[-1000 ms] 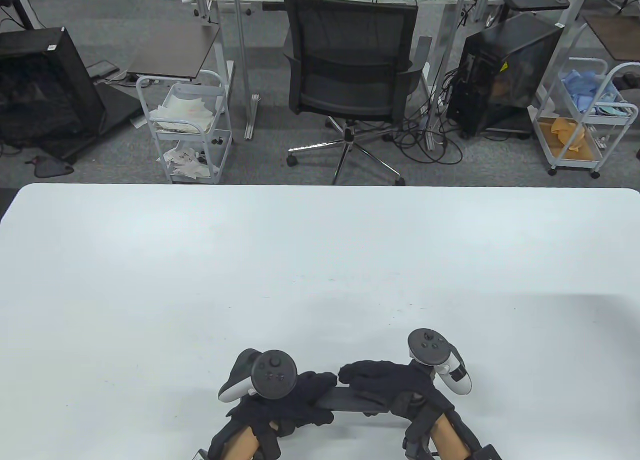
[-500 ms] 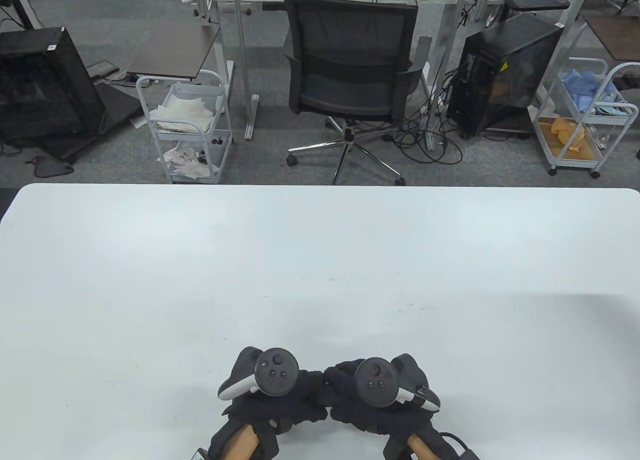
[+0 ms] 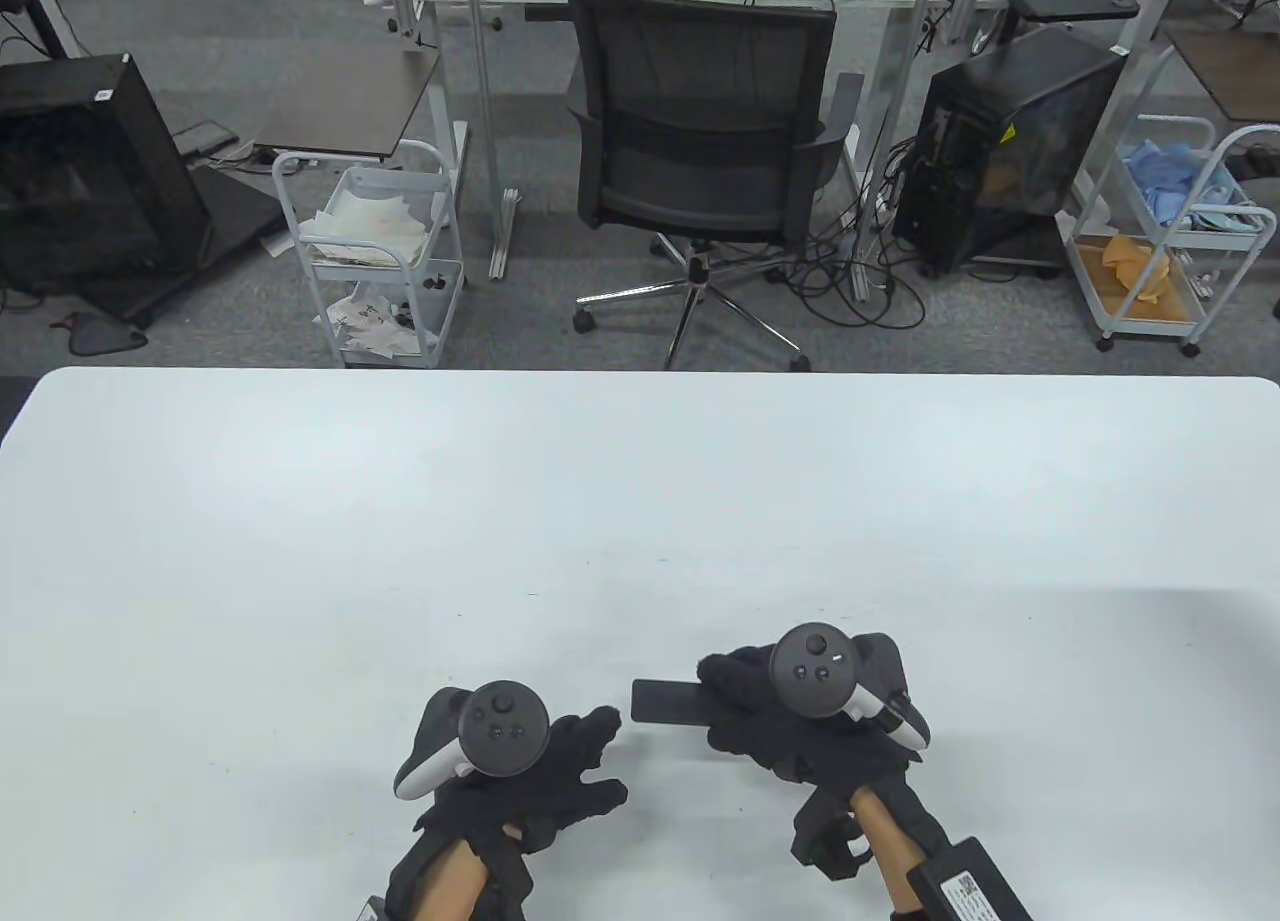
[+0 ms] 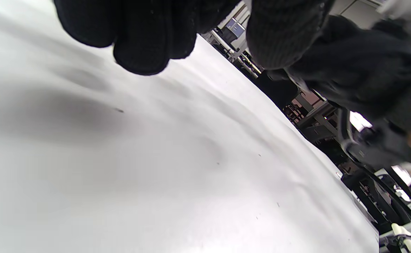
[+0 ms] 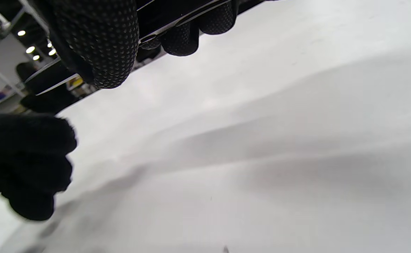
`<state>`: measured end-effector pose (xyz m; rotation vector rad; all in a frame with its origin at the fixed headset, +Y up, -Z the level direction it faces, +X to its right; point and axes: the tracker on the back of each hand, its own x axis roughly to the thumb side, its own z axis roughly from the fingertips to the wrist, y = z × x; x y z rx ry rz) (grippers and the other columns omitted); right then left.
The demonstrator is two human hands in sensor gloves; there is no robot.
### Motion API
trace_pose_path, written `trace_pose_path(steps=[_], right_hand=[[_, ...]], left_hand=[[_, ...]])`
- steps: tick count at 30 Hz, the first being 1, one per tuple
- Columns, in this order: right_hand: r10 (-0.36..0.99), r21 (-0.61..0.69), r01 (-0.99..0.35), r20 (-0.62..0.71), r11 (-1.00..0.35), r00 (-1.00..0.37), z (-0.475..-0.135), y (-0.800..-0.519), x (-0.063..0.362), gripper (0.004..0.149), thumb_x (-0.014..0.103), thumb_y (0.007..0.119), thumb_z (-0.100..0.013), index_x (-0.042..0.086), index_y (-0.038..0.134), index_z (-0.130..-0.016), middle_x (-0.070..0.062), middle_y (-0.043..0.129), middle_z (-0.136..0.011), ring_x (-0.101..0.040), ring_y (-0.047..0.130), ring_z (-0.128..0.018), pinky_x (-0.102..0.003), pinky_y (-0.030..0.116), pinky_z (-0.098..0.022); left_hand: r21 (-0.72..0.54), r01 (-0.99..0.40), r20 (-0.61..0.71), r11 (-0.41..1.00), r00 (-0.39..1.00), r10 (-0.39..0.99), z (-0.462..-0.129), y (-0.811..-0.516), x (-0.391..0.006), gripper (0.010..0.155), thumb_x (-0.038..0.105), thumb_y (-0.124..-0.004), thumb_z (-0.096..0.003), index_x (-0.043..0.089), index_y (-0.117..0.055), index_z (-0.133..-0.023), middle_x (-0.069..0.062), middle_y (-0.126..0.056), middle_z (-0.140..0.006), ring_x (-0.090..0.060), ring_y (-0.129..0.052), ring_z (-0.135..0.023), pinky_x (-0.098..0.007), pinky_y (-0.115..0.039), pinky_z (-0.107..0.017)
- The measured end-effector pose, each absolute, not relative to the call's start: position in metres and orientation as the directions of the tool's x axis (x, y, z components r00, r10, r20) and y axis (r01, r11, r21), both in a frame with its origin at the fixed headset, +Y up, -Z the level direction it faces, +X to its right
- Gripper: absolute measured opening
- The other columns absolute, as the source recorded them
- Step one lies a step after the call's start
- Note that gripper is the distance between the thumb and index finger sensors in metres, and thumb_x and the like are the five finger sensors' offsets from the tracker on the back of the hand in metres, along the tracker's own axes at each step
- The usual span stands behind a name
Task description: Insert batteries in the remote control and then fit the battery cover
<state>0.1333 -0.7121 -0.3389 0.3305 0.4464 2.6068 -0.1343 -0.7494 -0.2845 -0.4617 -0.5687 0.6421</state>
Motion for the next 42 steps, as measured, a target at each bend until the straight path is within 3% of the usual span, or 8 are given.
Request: trace_pose_path(steps=[10, 24, 29, 36, 42], right_hand=[[0.359, 0.42, -0.325, 0.002, -0.848, -0.933, -0.38, -0.759, 0.114, 0.067, 0.045, 0.089, -0.046, 0.044, 0.061, -0.107, 0.009, 0.054, -0.123, -0.023, 0.038, -0.117, -0.058, 0.029, -0.088], [0.314, 0.447, -0.28, 0.002, -0.85, -0.949, -0.39, -0.772, 0.11, 0.064, 0.048, 0.084, -0.049, 0.051, 0.056, -0.106, 0.014, 0.04, -0.125, -0.017, 0.031, -0.117, -0.056, 0.027, -0.088], [0.328, 0.382, -0.29, 0.036, -0.878, -0.944, -0.38, -0.77, 0.112, 0.073, 0.051, 0.083, -0.048, 0.047, 0.046, -0.111, 0.008, 0.039, -0.127, -0.022, 0.034, -0.116, -0.057, 0.03, -0.086], [0.365, 0.279, -0.31, 0.172, -0.909, -0.915, -0.346, -0.749, 0.126, 0.073, 0.052, 0.081, -0.048, 0.038, 0.049, -0.112, -0.001, 0.045, -0.124, -0.028, 0.043, -0.112, -0.06, 0.038, -0.082], [0.565, 0.33, -0.485, 0.212, -0.81, -0.798, -0.311, -0.73, 0.14, 0.074, 0.052, 0.081, -0.049, 0.036, 0.048, -0.113, -0.003, 0.045, -0.124, -0.03, 0.045, -0.112, -0.061, 0.039, -0.082]], left_hand=[[-0.622, -0.386, 0.341, 0.681, 0.649, 0.68, -0.284, -0.758, -0.128, 0.069, 0.041, -0.076, -0.0604, 0.01, -0.05, -0.116, -0.024, -0.068, -0.106, -0.037, -0.083, -0.083, -0.062, -0.064, -0.067], [-0.628, -0.377, 0.349, 0.681, 0.646, 0.679, -0.282, -0.757, -0.126, 0.067, 0.039, -0.076, -0.0604, 0.01, -0.052, -0.116, -0.023, -0.069, -0.105, -0.036, -0.083, -0.083, -0.061, -0.063, -0.068], [-0.629, -0.397, 0.335, 0.669, 0.638, 0.693, -0.284, -0.758, -0.128, 0.067, 0.039, -0.076, -0.0606, 0.01, -0.052, -0.116, -0.023, -0.069, -0.105, -0.036, -0.083, -0.083, -0.061, -0.063, -0.067], [-0.631, -0.404, 0.326, 0.663, 0.637, 0.699, -0.287, -0.758, -0.127, 0.067, 0.039, -0.076, -0.0607, 0.011, -0.051, -0.116, -0.022, -0.069, -0.106, -0.036, -0.083, -0.083, -0.061, -0.064, -0.067], [-0.623, -0.406, 0.336, 0.669, 0.633, 0.697, -0.286, -0.758, -0.127, 0.067, 0.04, -0.075, -0.061, 0.012, -0.049, -0.117, -0.022, -0.066, -0.107, -0.037, -0.08, -0.087, -0.062, -0.061, -0.069]])
